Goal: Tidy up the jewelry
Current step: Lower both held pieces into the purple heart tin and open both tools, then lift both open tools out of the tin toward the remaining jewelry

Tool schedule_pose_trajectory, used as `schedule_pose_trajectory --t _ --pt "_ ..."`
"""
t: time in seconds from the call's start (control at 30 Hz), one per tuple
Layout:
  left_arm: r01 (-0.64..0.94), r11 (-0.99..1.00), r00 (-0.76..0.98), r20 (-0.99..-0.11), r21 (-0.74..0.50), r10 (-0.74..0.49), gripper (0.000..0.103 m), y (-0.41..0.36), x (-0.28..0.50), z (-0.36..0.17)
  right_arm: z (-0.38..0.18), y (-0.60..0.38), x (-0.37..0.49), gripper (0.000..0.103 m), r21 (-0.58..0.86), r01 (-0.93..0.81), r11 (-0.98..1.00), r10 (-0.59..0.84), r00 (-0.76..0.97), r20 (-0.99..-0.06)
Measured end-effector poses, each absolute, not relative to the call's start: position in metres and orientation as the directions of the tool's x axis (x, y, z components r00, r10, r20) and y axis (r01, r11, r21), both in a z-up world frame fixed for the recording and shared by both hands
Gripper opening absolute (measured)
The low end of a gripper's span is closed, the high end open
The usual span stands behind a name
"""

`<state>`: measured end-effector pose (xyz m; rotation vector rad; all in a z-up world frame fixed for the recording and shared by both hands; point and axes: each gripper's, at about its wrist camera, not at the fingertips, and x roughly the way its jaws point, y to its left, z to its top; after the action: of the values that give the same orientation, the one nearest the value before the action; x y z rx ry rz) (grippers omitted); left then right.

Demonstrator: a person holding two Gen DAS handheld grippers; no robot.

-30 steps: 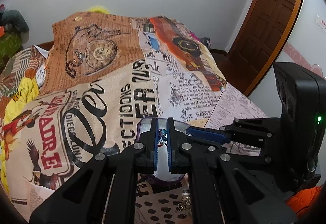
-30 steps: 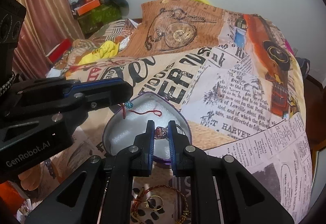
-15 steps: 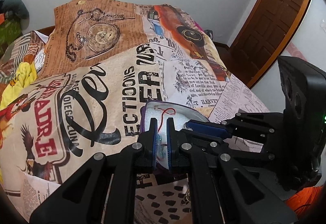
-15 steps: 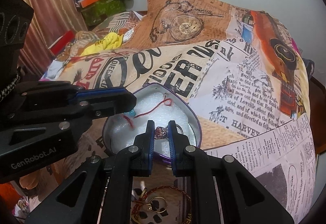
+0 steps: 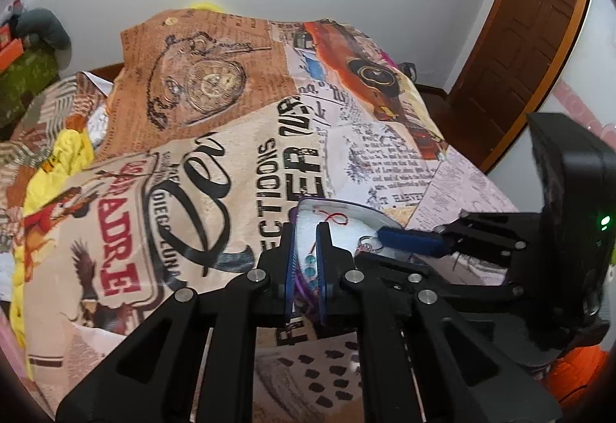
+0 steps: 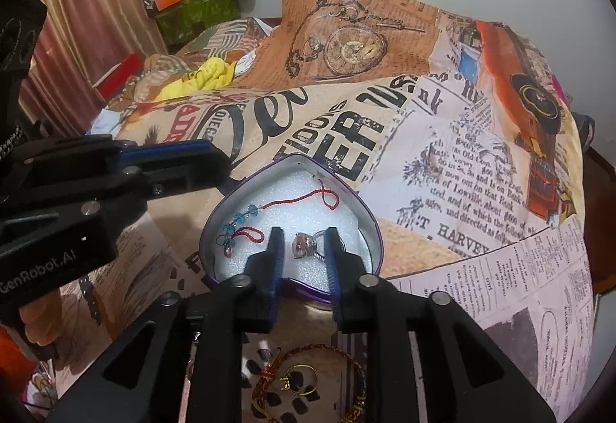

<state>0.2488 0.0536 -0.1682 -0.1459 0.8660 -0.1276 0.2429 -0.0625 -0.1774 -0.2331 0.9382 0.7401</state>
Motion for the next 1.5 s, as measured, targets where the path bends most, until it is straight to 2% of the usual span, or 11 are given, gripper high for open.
schedule_pose_trajectory --t 0.07,0.23,0.4,0.5,0.53,0.6,0.63,1.07,1.4,1.5 --pt "0.052 0.985 0.643 -0.749 -0.166 -0.16 0.01 0.054 0.246 -0.167 -0.172 -0.065 0.24 0.029 0.12 -0.664 0.738 0.475 0.385 -0.791" --pt "0.053 0.989 0.655 -0.742 -0.14 -0.14 0.025 0.051 0.234 -0.159 -0.157 -0.072 0.234 0.03 0.094 -0.652 0.753 0.467 0.429 -0.773" --pt "0.055 0.992 0.674 -0.729 -0.115 -0.122 0.031 0.048 0.219 -0.146 -0.138 -0.085 0.226 0.03 0.087 -0.629 0.773 0.467 0.47 -0.749" --pt "0.051 0.993 0.685 -0.719 -0.11 -0.114 0.04 0.046 0.208 -0.139 -0.129 -0.093 0.219 0.031 0.084 -0.614 0.785 0.464 0.492 -0.737" --pt "0.05 0.993 0.688 -0.717 -0.103 -0.109 0.04 0.045 0.205 -0.138 -0.126 -0.095 0.216 0.033 0.081 -0.609 0.789 0.462 0.5 -0.733" --pt "0.053 0.995 0.691 -0.716 -0.089 -0.101 0.04 0.043 0.199 -0.134 -0.12 -0.101 0.209 0.045 0.072 -0.595 0.801 0.455 0.525 -0.719" --pt "0.055 0.995 0.692 -0.715 -0.084 -0.099 0.041 0.042 0.195 -0.132 -0.117 -0.104 0.205 0.046 0.068 -0.588 0.806 0.453 0.538 -0.711" --pt "0.058 0.996 0.696 -0.712 -0.074 -0.094 0.049 0.033 0.159 -0.124 -0.11 -0.134 0.177 0.046 0.082 -0.521 0.85 0.418 0.572 -0.706" --pt "0.053 0.995 0.614 -0.782 -0.088 -0.102 0.05 0.031 0.158 -0.162 -0.144 -0.156 0.175 0.046 0.106 -0.456 0.883 0.365 0.527 -0.768" --pt "0.076 0.99 0.581 -0.802 -0.117 -0.139 0.05 0.024 0.159 -0.174 -0.157 -0.16 0.176 0.046 0.115 -0.44 0.89 0.352 0.505 -0.788"
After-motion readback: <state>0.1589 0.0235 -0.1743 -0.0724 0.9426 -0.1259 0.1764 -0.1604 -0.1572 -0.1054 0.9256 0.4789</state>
